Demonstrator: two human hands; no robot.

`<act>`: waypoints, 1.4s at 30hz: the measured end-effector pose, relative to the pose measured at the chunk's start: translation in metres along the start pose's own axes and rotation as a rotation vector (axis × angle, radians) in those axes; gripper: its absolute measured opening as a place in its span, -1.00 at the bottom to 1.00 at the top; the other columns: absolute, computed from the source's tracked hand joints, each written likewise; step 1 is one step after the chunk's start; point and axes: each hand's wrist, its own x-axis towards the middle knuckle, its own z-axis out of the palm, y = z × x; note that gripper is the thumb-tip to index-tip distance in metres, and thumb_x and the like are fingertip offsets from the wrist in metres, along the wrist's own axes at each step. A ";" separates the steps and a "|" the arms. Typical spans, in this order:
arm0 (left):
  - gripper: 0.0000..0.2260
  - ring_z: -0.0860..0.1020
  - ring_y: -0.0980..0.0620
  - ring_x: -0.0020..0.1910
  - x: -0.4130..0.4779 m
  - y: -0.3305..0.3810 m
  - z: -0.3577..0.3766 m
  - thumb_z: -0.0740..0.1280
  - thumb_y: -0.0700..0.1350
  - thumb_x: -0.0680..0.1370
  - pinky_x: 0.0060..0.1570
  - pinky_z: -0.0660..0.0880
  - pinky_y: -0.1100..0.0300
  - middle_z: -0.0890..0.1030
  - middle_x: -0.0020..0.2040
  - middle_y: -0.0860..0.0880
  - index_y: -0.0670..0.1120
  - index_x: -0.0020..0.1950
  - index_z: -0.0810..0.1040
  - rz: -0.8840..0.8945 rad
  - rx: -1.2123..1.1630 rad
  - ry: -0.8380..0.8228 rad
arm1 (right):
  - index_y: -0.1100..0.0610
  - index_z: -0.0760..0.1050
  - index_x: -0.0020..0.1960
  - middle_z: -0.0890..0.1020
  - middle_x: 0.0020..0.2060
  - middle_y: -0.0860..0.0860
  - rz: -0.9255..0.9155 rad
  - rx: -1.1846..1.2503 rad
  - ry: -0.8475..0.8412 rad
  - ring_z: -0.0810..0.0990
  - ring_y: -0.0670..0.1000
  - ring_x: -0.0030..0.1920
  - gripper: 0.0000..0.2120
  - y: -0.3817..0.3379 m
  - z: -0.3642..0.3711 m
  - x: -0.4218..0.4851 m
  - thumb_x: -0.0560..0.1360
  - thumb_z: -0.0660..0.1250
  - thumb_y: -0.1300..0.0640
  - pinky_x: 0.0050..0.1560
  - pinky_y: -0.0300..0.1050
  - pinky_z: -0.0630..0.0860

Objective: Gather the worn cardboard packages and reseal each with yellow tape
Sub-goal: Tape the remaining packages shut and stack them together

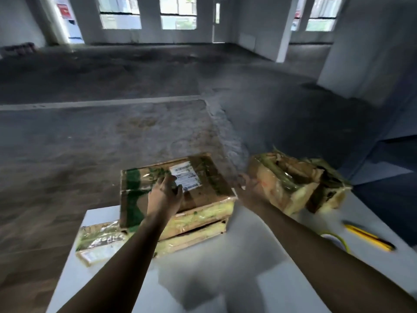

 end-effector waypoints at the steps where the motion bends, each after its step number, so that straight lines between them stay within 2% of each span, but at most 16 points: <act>1: -0.68 0.55 -0.24 0.14 -0.003 0.010 0.007 0.35 -0.06 0.57 0.06 0.51 0.00 0.56 0.23 -0.19 -0.12 0.30 0.54 0.023 -0.025 -0.027 | 0.10 0.29 0.52 0.45 0.39 0.16 0.015 -0.002 0.027 0.41 0.22 0.39 -0.52 0.009 -0.005 -0.004 0.64 0.19 0.00 0.38 0.08 0.32; 3: -0.72 0.56 -0.23 0.15 -0.007 0.028 0.021 0.35 -0.05 0.58 0.07 0.52 0.00 0.56 0.24 -0.19 -0.13 0.25 0.57 0.075 -0.070 -0.066 | 0.06 0.36 0.45 0.51 0.30 0.12 0.022 -0.001 0.085 0.49 0.17 0.31 -0.54 0.024 -0.019 -0.013 0.60 0.18 -0.09 0.32 0.08 0.43; 5: -0.77 0.56 -0.24 0.13 -0.009 0.045 0.034 0.33 -0.05 0.58 0.05 0.53 -0.02 0.57 0.19 -0.17 -0.12 0.19 0.61 0.124 -0.094 -0.089 | 0.06 0.43 0.39 0.56 0.23 0.09 0.037 0.021 0.128 0.55 0.14 0.22 -0.63 0.038 -0.033 -0.016 0.61 0.22 -0.01 0.23 0.01 0.50; 9: -0.80 0.54 -0.19 0.13 -0.007 0.078 0.058 0.33 -0.10 0.58 0.00 0.50 0.05 0.56 0.20 -0.12 -0.06 0.19 0.59 0.192 -0.077 -0.118 | 0.04 0.38 0.43 0.53 0.30 0.11 0.090 0.024 0.180 0.57 0.15 0.18 -0.61 0.072 -0.059 -0.008 0.63 0.21 -0.01 0.20 0.02 0.53; 14: -0.79 0.56 -0.17 0.13 0.002 0.121 0.096 0.35 -0.10 0.57 0.04 0.51 0.05 0.58 0.16 -0.13 -0.09 0.19 0.60 0.200 -0.056 -0.136 | 0.09 0.31 0.47 0.49 0.34 0.13 0.100 -0.058 0.156 0.50 0.16 0.30 -0.55 0.118 -0.097 0.021 0.63 0.20 -0.03 0.25 -0.03 0.46; 19: -0.78 0.55 -0.16 0.18 0.009 0.161 0.126 0.37 -0.10 0.57 0.16 0.49 0.04 0.58 0.20 -0.14 -0.10 0.20 0.59 0.169 -0.021 -0.124 | 0.10 0.27 0.50 0.39 0.45 0.12 -0.048 -0.229 0.117 0.27 0.19 0.48 -0.48 0.161 -0.131 0.069 0.60 0.20 -0.06 0.47 0.09 0.25; 22: -0.76 0.56 -0.17 0.18 0.005 0.172 0.134 0.39 -0.14 0.55 0.17 0.49 0.04 0.59 0.20 -0.17 -0.14 0.21 0.60 0.133 -0.003 -0.097 | 0.13 0.19 0.52 0.32 0.50 0.13 -0.058 -0.354 0.103 0.18 0.21 0.53 -0.43 0.178 -0.141 0.099 0.59 0.22 -0.05 0.51 0.16 0.17; 24: -0.76 0.58 -0.16 0.16 -0.004 0.178 0.136 0.40 -0.17 0.54 0.14 0.48 0.08 0.60 0.17 -0.16 -0.17 0.20 0.60 0.104 0.010 -0.079 | 0.13 0.16 0.53 0.30 0.50 0.13 -0.040 -0.360 0.080 0.23 0.21 0.50 -0.42 0.185 -0.145 0.111 0.58 0.26 0.03 0.42 0.11 0.30; 26: -0.77 0.58 -0.14 0.15 -0.011 0.181 0.136 0.39 -0.16 0.55 0.12 0.47 0.11 0.61 0.16 -0.15 -0.16 0.19 0.60 0.083 0.031 -0.072 | 0.16 0.28 0.46 0.35 0.43 0.15 0.000 -0.352 0.059 0.42 0.16 0.33 -0.52 0.191 -0.148 0.121 0.57 0.29 0.16 0.07 -0.04 0.48; 28: -0.78 0.56 -0.11 0.17 -0.015 0.181 0.135 0.37 -0.14 0.56 0.13 0.44 0.15 0.61 0.17 -0.11 -0.13 0.20 0.59 0.066 0.040 -0.066 | 0.19 0.42 0.31 0.46 0.29 0.14 0.028 -0.369 0.041 0.52 0.11 0.09 -0.67 0.196 -0.148 0.126 0.56 0.30 0.22 -0.20 -0.15 0.40; 30: -0.78 0.56 -0.08 0.18 -0.018 0.183 0.135 0.37 -0.13 0.57 0.12 0.40 0.21 0.61 0.17 -0.09 -0.11 0.20 0.59 0.048 0.037 -0.067 | 0.21 0.48 0.25 0.53 0.22 0.16 0.021 -0.390 0.037 0.56 0.12 0.09 -0.73 0.197 -0.146 0.126 0.56 0.31 0.19 -0.17 -0.13 0.47; 33: -0.77 0.55 -0.06 0.21 -0.023 0.190 0.135 0.35 -0.12 0.58 0.17 0.43 0.17 0.60 0.19 -0.07 -0.09 0.22 0.58 0.048 0.018 -0.072 | 0.23 0.49 0.25 0.52 0.23 0.20 -0.032 -0.239 0.098 0.51 0.20 0.22 -0.71 0.191 -0.146 0.123 0.54 0.29 0.23 0.09 0.02 0.53; 35: -0.76 0.53 -0.04 0.23 -0.027 0.195 0.134 0.34 -0.11 0.59 0.18 0.43 0.16 0.60 0.22 -0.07 -0.09 0.24 0.57 0.062 0.009 -0.084 | 0.25 0.51 0.24 0.52 0.22 0.23 -0.054 -0.153 0.108 0.49 0.24 0.24 -0.71 0.186 -0.149 0.117 0.54 0.25 0.24 0.16 0.07 0.49; 37: -0.75 0.54 -0.04 0.22 -0.031 0.198 0.134 0.34 -0.10 0.59 0.17 0.44 0.17 0.59 0.23 -0.07 -0.10 0.26 0.56 0.084 -0.008 -0.099 | 0.27 0.51 0.22 0.53 0.20 0.26 -0.073 -0.100 0.078 0.48 0.25 0.21 -0.73 0.181 -0.155 0.108 0.58 0.19 0.20 0.14 0.03 0.45; 40: -0.74 0.55 -0.04 0.21 -0.041 0.202 0.136 0.34 -0.09 0.60 0.16 0.46 0.17 0.58 0.24 -0.08 -0.11 0.27 0.54 0.118 -0.044 -0.147 | 0.31 0.52 0.22 0.57 0.17 0.21 -0.105 -0.008 -0.001 0.50 0.19 0.17 -0.71 0.171 -0.164 0.084 0.64 0.17 0.16 -0.05 -0.14 0.31; 42: -0.73 0.56 -0.04 0.21 -0.050 0.204 0.136 0.34 -0.09 0.60 0.16 0.46 0.19 0.57 0.24 -0.09 -0.12 0.28 0.53 0.119 -0.086 -0.186 | 0.21 0.54 0.16 0.55 0.08 0.14 -0.088 0.074 -0.046 0.50 0.14 0.09 -0.81 0.166 -0.166 0.065 0.63 0.21 0.19 -0.01 -0.13 0.33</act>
